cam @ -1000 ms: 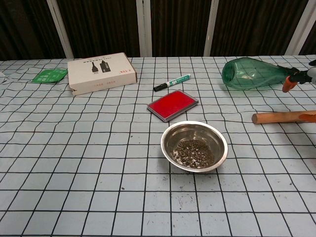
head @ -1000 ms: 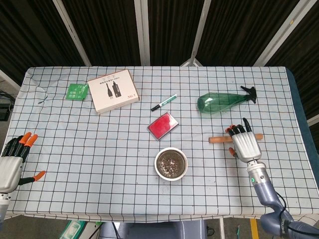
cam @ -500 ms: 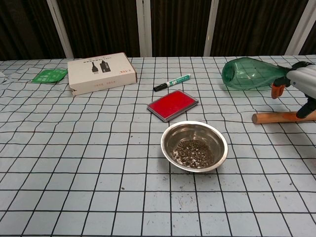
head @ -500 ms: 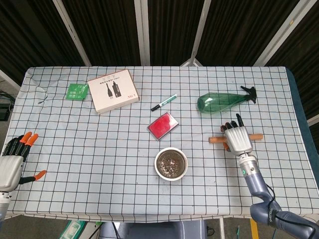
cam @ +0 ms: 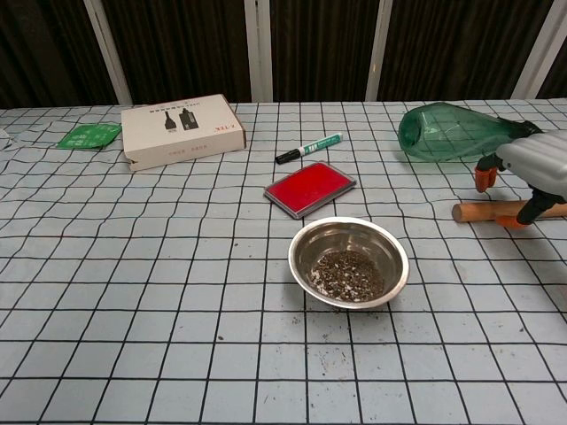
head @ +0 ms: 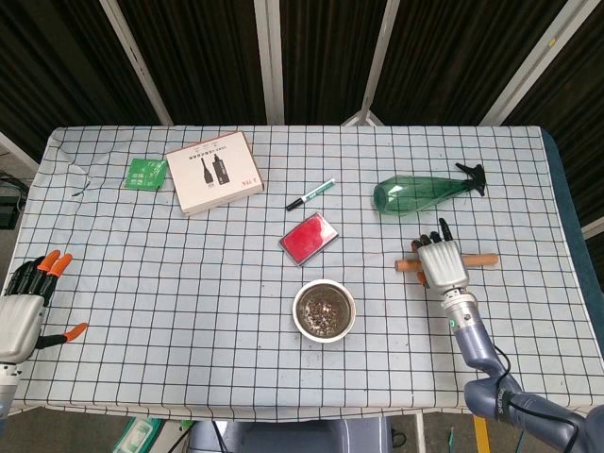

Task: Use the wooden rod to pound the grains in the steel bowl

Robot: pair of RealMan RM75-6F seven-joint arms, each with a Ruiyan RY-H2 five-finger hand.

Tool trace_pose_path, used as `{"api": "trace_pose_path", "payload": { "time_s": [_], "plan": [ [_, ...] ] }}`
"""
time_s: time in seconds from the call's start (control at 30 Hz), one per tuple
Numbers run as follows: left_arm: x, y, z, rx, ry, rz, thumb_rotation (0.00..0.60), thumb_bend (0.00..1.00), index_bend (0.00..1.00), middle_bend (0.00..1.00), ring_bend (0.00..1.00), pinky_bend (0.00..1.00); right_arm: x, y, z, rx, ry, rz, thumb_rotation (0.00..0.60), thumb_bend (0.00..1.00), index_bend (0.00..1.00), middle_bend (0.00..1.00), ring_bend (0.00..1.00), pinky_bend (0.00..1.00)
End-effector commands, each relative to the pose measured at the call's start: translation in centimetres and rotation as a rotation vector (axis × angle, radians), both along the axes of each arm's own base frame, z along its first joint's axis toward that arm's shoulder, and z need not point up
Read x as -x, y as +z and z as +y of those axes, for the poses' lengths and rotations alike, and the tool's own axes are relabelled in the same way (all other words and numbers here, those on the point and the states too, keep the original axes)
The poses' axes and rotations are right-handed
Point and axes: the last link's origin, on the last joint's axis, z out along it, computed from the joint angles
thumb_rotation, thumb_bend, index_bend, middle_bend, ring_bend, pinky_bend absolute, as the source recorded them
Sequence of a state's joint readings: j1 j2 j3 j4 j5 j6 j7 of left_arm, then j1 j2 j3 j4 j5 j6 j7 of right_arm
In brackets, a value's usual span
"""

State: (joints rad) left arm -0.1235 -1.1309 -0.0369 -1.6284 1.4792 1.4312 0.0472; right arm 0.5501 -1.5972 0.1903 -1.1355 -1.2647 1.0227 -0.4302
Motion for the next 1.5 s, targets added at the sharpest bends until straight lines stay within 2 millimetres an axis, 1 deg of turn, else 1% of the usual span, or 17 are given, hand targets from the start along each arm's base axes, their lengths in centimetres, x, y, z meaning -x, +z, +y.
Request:
{"api": "trace_pose_path", "payload": {
  "time_s": [0.03, 0.23, 0.6, 0.8, 1.17, 1.23, 1.33, 1.5],
  "plan": [
    [0.0, 0.0, 0.0, 0.001, 0.001, -0.001, 0.600, 0.09, 0.00, 0.00, 0.00, 0.00, 0.0, -0.2, -0.1, -0.005, -0.005, 0.000, 0.600, 0.30, 0.43, 0.38, 0.28, 0.00],
    [0.0, 0.0, 0.1, 0.002, 0.002, -0.003, 0.600, 0.09, 0.00, 0.00, 0.00, 0.00, 0.1, -0.6, -0.1, -0.018, -0.012, 0.007, 0.600, 0.30, 0.47, 0.39, 0.28, 0.00],
    [0.0, 0.0, 0.1, 0.002, 0.004, -0.006, 0.600, 0.09, 0.00, 0.00, 0.00, 0.00, -0.2, -1.0, -0.2, -0.024, -0.007, 0.000, 0.600, 0.31, 0.47, 0.39, 0.28, 0.00],
    [-0.1, 0.0, 0.1, 0.004, 0.005, -0.007, 0.600, 0.09, 0.00, 0.00, 0.00, 0.00, -0.5, -1.2, -0.2, -0.030, -0.004, -0.004, 0.600, 0.35, 0.47, 0.39, 0.28, 0.00],
    [-0.1, 0.0, 0.1, 0.007, 0.007, -0.008, 0.600, 0.09, 0.00, 0.00, 0.00, 0.00, -0.9, -1.5, -0.3, -0.037, 0.001, -0.004, 0.600, 0.36, 0.48, 0.39, 0.28, 0.00],
    [0.0, 0.0, 0.1, 0.008, 0.007, -0.008, 0.600, 0.10, 0.00, 0.00, 0.00, 0.00, -0.9, -1.5, -0.3, -0.037, 0.001, 0.001, 0.600, 0.38, 0.48, 0.39, 0.28, 0.00],
    [0.0, 0.0, 0.1, 0.009, 0.008, -0.007, 0.600, 0.09, 0.00, 0.00, 0.00, 0.00, -0.8, -1.6, -0.3, -0.041, -0.005, 0.005, 0.600, 0.44, 0.51, 0.41, 0.30, 0.00],
    [0.0, 0.0, 0.1, 0.010, 0.008, -0.007, 0.600, 0.09, 0.00, 0.00, 0.00, 0.00, -0.9, -1.7, -0.2, -0.042, -0.003, 0.007, 0.600, 0.50, 0.62, 0.49, 0.39, 0.00]
  ]
}}
